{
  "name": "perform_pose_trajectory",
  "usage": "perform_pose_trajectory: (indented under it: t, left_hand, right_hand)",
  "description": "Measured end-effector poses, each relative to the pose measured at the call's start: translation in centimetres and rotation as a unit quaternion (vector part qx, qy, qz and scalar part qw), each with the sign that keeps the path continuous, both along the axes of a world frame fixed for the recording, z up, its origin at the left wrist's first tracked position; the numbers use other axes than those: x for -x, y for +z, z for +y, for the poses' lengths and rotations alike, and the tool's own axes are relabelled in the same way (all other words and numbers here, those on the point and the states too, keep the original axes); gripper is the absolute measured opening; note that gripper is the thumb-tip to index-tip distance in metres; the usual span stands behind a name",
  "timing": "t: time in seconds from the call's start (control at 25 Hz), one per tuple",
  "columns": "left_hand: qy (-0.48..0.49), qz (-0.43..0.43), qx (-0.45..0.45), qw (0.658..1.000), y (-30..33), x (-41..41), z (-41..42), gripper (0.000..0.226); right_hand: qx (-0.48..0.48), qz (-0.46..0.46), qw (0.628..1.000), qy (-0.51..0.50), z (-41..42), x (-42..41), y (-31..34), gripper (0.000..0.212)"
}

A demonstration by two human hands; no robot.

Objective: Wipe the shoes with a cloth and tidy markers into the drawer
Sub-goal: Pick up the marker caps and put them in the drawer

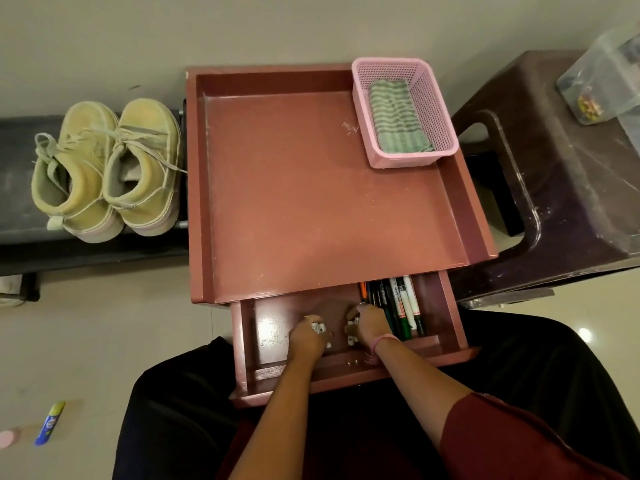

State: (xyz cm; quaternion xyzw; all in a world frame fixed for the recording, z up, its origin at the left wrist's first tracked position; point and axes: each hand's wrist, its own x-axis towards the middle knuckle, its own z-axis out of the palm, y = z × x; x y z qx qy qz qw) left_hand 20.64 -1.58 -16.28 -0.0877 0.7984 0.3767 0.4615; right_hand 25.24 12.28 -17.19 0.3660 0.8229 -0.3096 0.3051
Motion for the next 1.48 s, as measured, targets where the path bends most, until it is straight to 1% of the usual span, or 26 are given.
perform_pose_trajectory:
  t: [0.08, 0.16, 0.28, 0.4, 0.52, 0.64, 0.8, 0.96, 1.08, 1.2, 1.32, 1.4, 1.48]
  left_hand:
    - [-0.060, 0.013, 0.019, 0.998, -0.2, 0.0, 0.3, 0.037]
    - [-0.100, 0.018, 0.027, 0.994, -0.2, 0.1, 0.5, 0.039]
    - [-0.133, 0.016, 0.033, 0.990, -0.5, 0.1, 0.8, 0.036]
    - [-0.145, 0.020, 0.035, 0.989, -0.7, 0.1, 0.8, 0.036]
    - [-0.150, 0.022, 0.022, 0.988, -0.8, 0.0, 0.9, 0.040]
    - [-0.175, 0.022, -0.004, 0.984, -0.6, -0.1, 1.1, 0.046]
    - [-0.188, 0.029, -0.027, 0.981, -0.6, -0.2, 1.1, 0.046]
    - [-0.199, 0.007, -0.044, 0.979, -0.7, -0.3, 1.2, 0.048]
    - [-0.226, 0.007, -0.052, 0.973, -0.8, -0.4, 1.4, 0.051]
    - [-0.246, 0.018, -0.049, 0.968, -1.0, -0.4, 1.3, 0.055]
    - [-0.224, 0.021, -0.051, 0.973, -1.1, -0.2, 1.2, 0.054]
    - [-0.191, 0.037, -0.047, 0.980, -1.1, -0.2, 1.2, 0.054]
    - [-0.183, 0.051, -0.032, 0.981, -1.3, -0.1, 1.2, 0.051]
  right_hand:
    - [-0.025, -0.006, 0.999, 0.019, 0.0, 0.0, 0.2, 0.023]
    - [-0.051, -0.016, 0.997, 0.053, -0.2, 0.0, 0.6, 0.029]
    - [-0.093, -0.031, 0.991, 0.095, -0.3, 0.1, 1.1, 0.033]
    - [-0.123, -0.041, 0.983, 0.134, 0.1, 0.1, 1.4, 0.039]
    - [-0.115, -0.029, 0.977, 0.175, 0.7, 0.1, 1.4, 0.038]
    - [-0.110, -0.032, 0.976, 0.185, 1.3, -0.1, 1.0, 0.038]
    - [-0.092, -0.028, 0.981, 0.168, 1.8, -0.3, 0.3, 0.037]
    - [-0.058, -0.022, 0.991, 0.121, 1.9, -0.3, -0.2, 0.031]
    - [-0.031, -0.017, 0.993, 0.109, 2.4, -0.5, -0.3, 0.030]
    - [-0.006, 0.007, 0.991, 0.136, 2.9, -0.2, -0.1, 0.032]
    - [0.018, 0.032, 0.984, 0.177, 3.3, 0.6, 0.0, 0.035]
    - [0.022, 0.017, 0.973, 0.227, 3.3, 1.1, 0.0, 0.038]
    - [0.018, -0.001, 0.964, 0.266, 3.2, 1.5, -0.1, 0.037]
